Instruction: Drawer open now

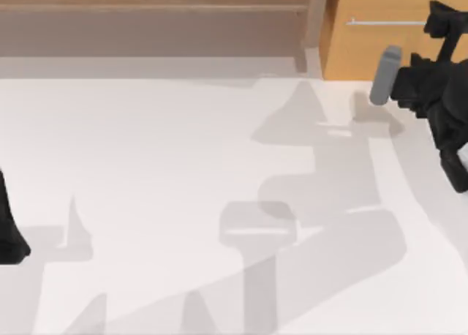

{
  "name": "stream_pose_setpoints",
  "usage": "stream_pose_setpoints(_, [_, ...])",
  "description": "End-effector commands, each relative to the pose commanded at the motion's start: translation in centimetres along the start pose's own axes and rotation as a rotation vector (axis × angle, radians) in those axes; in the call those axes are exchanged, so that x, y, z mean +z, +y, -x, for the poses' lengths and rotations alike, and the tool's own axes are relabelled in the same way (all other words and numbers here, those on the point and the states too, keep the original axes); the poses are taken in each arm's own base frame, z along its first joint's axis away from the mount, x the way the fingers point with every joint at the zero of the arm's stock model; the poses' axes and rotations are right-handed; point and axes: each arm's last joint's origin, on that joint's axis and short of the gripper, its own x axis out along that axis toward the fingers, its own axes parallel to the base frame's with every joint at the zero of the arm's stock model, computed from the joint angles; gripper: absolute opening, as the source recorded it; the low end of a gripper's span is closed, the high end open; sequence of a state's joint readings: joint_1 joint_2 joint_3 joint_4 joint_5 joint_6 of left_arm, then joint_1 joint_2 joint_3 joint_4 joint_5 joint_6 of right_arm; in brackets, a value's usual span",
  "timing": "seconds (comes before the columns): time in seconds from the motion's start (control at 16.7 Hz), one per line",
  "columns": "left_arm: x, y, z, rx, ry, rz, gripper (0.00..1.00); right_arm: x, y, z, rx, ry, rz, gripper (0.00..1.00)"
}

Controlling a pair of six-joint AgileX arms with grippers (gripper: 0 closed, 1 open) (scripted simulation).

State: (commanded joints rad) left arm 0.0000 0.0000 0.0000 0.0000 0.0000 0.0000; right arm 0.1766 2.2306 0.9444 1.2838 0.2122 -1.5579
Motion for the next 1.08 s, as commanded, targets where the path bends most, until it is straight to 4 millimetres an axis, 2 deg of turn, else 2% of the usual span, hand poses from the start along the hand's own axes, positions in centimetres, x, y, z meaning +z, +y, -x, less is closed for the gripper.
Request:
stream_pose_setpoints(0.24, [0.0,0.0,0.0,0.000,0.000,0.000,1.00,-0.1,0.0,-0.3,0.001,0.001,-0.001,1.00])
stream_pose_setpoints(0.54, [0.0,0.0,0.0,0.000,0.000,0.000,1.00,0.0,0.0,-2.3,0.000,0.000,0.000,1.00])
stream_pose_setpoints(0.78, [0.0,0.0,0.0,0.000,0.000,0.000,1.00,0.0,0.0,-2.5,0.000,0.000,0.000,1.00])
stream_pose_setpoints(1.08, [0.0,0.0,0.0,0.000,0.000,0.000,1.00,0.0,0.0,-2.5,0.000,0.000,0.000,0.62])
